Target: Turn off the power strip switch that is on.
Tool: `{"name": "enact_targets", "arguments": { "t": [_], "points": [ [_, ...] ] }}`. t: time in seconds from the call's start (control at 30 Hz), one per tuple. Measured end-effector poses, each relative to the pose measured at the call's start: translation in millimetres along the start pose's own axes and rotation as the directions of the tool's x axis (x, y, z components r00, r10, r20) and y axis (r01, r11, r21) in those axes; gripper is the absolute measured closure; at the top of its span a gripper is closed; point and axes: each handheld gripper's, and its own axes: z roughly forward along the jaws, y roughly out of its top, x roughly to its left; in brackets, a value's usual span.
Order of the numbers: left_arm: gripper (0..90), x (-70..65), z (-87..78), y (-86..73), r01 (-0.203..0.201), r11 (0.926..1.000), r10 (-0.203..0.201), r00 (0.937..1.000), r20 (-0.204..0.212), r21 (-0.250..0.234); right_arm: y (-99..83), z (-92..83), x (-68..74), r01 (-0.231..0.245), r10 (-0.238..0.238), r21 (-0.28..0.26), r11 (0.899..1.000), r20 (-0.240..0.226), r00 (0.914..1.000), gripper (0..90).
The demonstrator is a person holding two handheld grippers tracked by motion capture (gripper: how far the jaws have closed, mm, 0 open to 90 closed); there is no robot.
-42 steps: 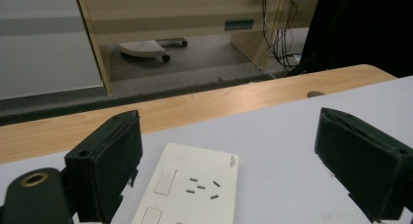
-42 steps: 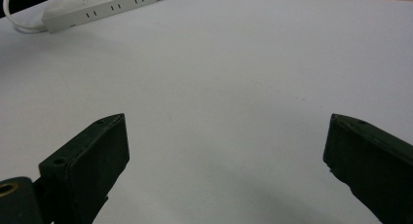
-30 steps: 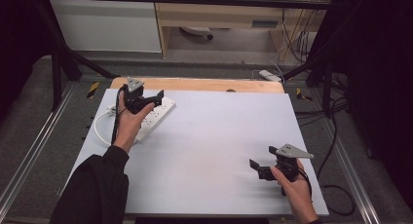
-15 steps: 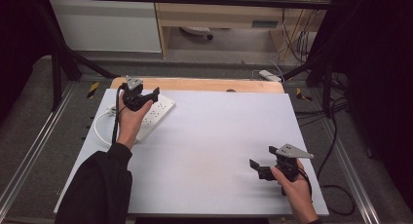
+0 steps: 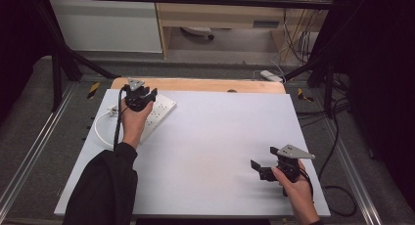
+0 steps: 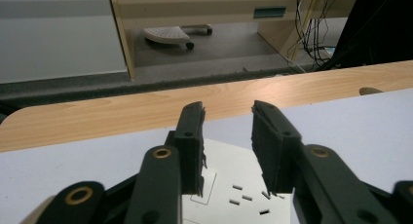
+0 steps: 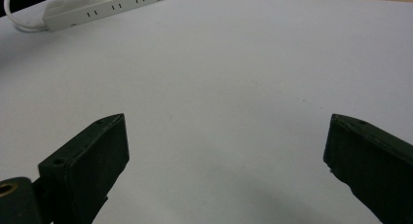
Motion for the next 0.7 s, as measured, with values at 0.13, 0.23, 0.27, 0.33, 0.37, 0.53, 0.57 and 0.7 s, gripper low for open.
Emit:
{"name": "enact_targets", "arguments": {
  "t": [0.13,0.23,0.27,0.33,0.37,0.53,0.57,0.7],
  "points": [
    [73.5,2.8,1.8,-2.1,0.006,1.0000,-0.006,1.0000,0.000,0.007,0.0,0.1,0.0,-0.002,0.002,0.000,1.000,0.000,1.0000,3.1],
    [76.5,4.0,3.2,-3.5,0.010,0.9997,-0.010,0.9999,-0.001,0.021,0.1,0.0,0.1,-0.002,0.002,-0.002,1.000,0.000,1.0000,3.1],
    [77.8,4.3,3.4,-3.7,0.011,0.9997,-0.011,0.9999,-0.001,0.023,0.1,0.0,0.2,-0.002,0.002,-0.002,1.000,0.000,1.0000,3.1],
    [80.5,5.5,4.6,-5.0,0.020,0.9994,-0.020,0.9998,0.004,0.028,0.1,0.0,0.2,-0.002,0.002,-0.002,1.000,-0.001,1.0000,3.1],
    [82.7,5.8,5.1,-5.5,0.022,0.9993,-0.022,0.9997,0.008,0.029,0.1,0.0,0.2,-0.005,0.005,-0.002,1.000,-0.001,1.0000,3.1],
    [89.4,6.5,9.9,-8.7,0.015,0.9992,-0.015,0.9999,0.003,0.037,0.3,-0.4,-0.1,-0.009,0.009,-0.005,1.000,-0.003,1.0000,3.1],
    [89.7,6.1,10.6,-9.0,0.010,0.9992,-0.010,0.9999,0.003,0.038,0.3,-0.5,-0.1,-0.009,0.009,-0.005,1.000,-0.003,1.0000,3.1],
    [89.9,4.8,12.5,-10.2,-0.008,0.9987,0.008,0.9999,0.007,0.049,0.3,-0.6,-0.3,-0.009,0.009,-0.007,1.000,-0.003,1.0000,3.1]
  ]
}}
